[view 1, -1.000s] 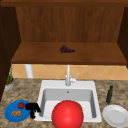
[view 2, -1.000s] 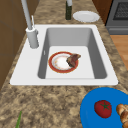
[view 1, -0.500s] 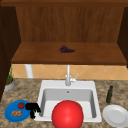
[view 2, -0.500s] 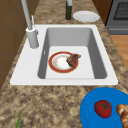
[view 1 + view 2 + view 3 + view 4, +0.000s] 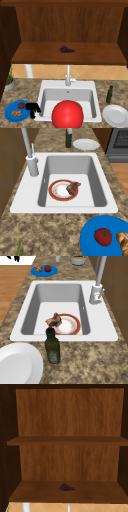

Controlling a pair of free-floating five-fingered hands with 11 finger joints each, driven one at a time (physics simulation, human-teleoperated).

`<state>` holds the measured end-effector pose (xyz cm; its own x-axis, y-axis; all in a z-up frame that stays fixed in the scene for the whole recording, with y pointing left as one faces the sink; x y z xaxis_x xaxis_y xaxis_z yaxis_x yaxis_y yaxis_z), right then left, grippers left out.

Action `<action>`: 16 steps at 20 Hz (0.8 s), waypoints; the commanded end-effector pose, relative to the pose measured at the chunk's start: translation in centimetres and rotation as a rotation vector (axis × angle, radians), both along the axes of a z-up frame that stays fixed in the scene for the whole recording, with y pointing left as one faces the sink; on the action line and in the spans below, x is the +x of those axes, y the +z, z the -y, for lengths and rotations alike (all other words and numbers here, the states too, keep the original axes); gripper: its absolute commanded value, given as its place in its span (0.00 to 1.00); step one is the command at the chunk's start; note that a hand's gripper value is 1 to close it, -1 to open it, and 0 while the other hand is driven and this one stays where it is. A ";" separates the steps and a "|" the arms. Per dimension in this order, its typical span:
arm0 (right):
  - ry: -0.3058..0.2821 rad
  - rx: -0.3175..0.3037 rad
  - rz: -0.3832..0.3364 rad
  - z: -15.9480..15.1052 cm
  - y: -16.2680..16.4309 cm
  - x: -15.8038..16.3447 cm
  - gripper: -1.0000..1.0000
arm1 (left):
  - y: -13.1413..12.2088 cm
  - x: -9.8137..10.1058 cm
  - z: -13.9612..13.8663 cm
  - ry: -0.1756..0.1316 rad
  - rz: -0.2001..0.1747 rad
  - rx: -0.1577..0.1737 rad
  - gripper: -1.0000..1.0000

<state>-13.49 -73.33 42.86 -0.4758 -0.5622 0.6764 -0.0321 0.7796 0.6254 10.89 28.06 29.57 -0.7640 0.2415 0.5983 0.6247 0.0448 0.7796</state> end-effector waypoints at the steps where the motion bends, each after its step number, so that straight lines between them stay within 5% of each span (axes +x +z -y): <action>1: 0.057 -0.066 0.009 0.0 -2.6 1.1 0.00 | 0.0 0.0 0.0 0.000 0.000 0.000 0.50; 5: 0.097 -0.019 0.037 0.1 -5.6 2.4 0.00 | 0.0 0.0 0.0 0.000 0.000 0.000 0.50; 16: 0.231 -0.077 0.089 -0.3 -13.8 7.4 0.00 | 0.0 0.0 0.0 0.000 0.000 0.000 0.50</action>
